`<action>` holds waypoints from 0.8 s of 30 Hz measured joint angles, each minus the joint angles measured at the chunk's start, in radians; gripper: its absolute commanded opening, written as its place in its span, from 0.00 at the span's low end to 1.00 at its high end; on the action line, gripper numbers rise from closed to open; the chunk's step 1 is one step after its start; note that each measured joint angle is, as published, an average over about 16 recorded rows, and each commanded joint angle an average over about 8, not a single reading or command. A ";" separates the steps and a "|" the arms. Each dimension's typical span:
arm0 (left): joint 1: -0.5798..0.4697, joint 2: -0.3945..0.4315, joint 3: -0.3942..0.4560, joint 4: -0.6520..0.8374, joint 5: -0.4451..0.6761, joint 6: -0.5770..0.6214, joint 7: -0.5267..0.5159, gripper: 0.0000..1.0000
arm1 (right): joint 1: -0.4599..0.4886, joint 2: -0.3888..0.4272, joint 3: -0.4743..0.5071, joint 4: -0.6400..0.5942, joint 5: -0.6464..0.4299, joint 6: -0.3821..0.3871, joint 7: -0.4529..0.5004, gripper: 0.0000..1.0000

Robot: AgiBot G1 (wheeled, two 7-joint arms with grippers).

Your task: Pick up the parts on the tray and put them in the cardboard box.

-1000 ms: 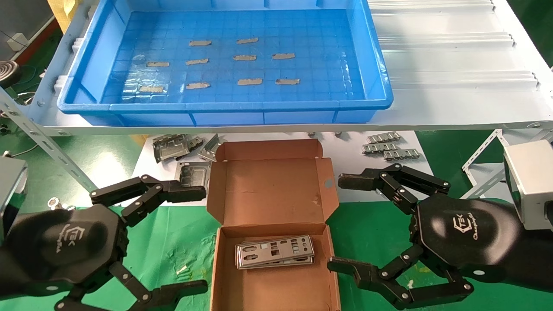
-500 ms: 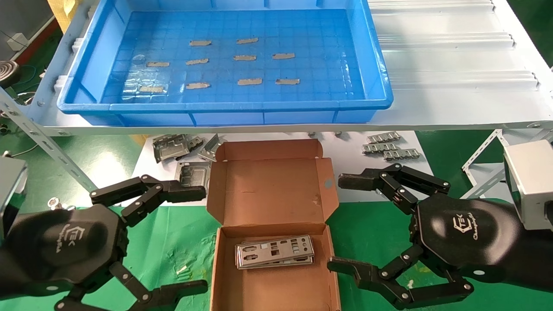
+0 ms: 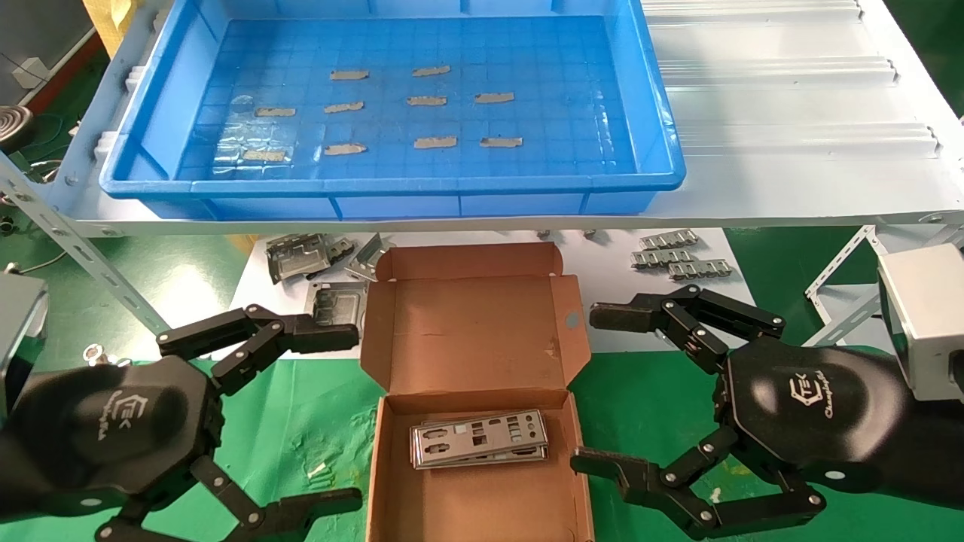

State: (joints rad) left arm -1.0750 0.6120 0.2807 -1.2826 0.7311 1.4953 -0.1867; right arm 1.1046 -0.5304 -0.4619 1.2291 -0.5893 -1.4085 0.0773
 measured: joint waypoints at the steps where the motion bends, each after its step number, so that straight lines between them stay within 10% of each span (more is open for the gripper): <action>1: 0.000 0.000 0.000 0.000 0.000 0.000 0.000 1.00 | 0.000 0.000 0.000 0.000 0.000 0.000 0.000 1.00; 24: 0.000 0.000 0.000 0.000 0.000 0.000 0.000 1.00 | 0.000 0.000 0.000 0.000 0.000 0.000 0.000 1.00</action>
State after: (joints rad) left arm -1.0750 0.6120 0.2807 -1.2826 0.7311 1.4953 -0.1867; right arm 1.1046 -0.5304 -0.4619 1.2291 -0.5893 -1.4085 0.0773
